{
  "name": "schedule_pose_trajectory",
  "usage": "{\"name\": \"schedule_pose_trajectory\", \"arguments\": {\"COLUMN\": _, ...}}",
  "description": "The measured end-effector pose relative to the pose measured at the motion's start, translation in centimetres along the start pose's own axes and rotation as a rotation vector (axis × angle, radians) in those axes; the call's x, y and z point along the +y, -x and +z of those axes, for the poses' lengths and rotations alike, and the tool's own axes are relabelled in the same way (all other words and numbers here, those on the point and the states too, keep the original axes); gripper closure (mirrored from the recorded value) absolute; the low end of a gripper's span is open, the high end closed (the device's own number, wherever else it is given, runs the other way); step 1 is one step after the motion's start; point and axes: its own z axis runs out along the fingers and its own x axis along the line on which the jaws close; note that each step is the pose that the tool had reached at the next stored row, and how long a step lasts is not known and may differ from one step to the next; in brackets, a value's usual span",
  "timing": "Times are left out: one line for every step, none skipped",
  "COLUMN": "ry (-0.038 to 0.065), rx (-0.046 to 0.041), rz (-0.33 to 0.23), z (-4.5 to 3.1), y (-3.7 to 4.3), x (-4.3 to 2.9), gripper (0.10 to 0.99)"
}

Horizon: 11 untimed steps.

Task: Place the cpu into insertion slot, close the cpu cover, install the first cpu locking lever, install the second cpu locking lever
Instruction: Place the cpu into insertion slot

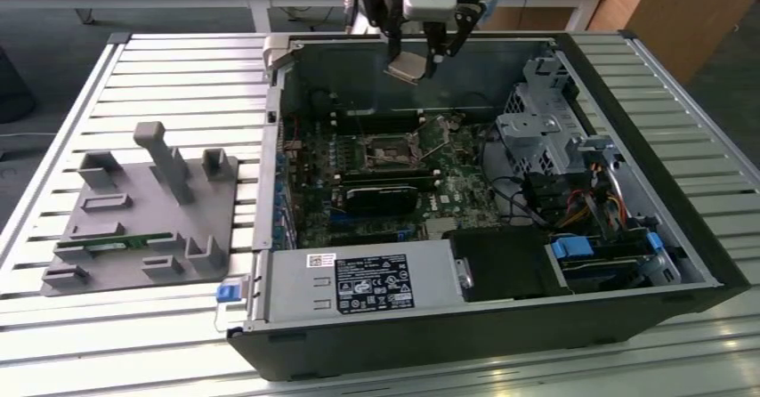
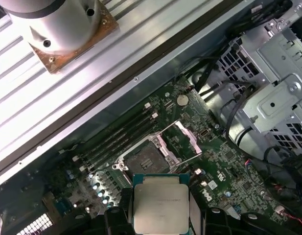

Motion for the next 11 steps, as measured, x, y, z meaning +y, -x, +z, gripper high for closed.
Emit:
{"name": "schedule_pose_trajectory", "arguments": {"ry": 0.0, "rx": -0.0012, "rz": 0.013, "z": 0.02, "y": 0.0, "x": 0.0, "gripper": 0.545}}
{"name": "schedule_pose_trajectory", "arguments": {"ry": 0.0, "rx": -0.0025, "rz": 0.026, "z": 0.03, "y": 0.0, "x": -0.01, "gripper": 0.545}}
{"name": "schedule_pose_trajectory", "arguments": {"ry": 0.0, "rx": -0.004, "rz": 0.04, "z": 0.05, "y": 0.0, "x": -0.01, "gripper": 0.545}}
{"name": "schedule_pose_trajectory", "arguments": {"ry": 0.0, "rx": -0.0053, "rz": 0.052, "z": 0.07, "y": 0.0, "x": -0.01, "gripper": 0.545}}
{"name": "schedule_pose_trajectory", "arguments": {"ry": 0.0, "rx": -0.0067, "rz": 0.066, "z": 0.09, "y": 0.0, "x": -0.01, "gripper": 0.545}}
{"name": "schedule_pose_trajectory", "arguments": {"ry": 0.0, "rx": -0.0081, "rz": 0.079, "z": 0.11, "y": 0.0, "x": -0.02, "gripper": 0.545}}
{"name": "schedule_pose_trajectory", "arguments": {"ry": 0.0, "rx": -0.0095, "rz": 0.091, "z": 0.13, "y": 0.0, "x": -0.02, "gripper": 0.545}}
{"name": "schedule_pose_trajectory", "arguments": {"ry": 0.0, "rx": -0.011, "rz": 0.104, "z": 0.15, "y": 0.0, "x": -0.02, "gripper": 0.545}}
{"name": "schedule_pose_trajectory", "arguments": {"ry": -0.001, "rx": -0.0124, "rz": 0.118, "z": 0.16, "y": 0.0, "x": -0.02, "gripper": 0.545}}
{"name": "schedule_pose_trajectory", "arguments": {"ry": -0.001, "rx": -0.0138, "rz": 0.131, "z": 0.18, "y": 0.0, "x": -0.02, "gripper": 0.545}}
{"name": "schedule_pose_trajectory", "arguments": {"ry": -0.001, "rx": -0.0152, "rz": 0.143, "z": 0.2, "y": 0.0, "x": -0.02, "gripper": 0.545}}
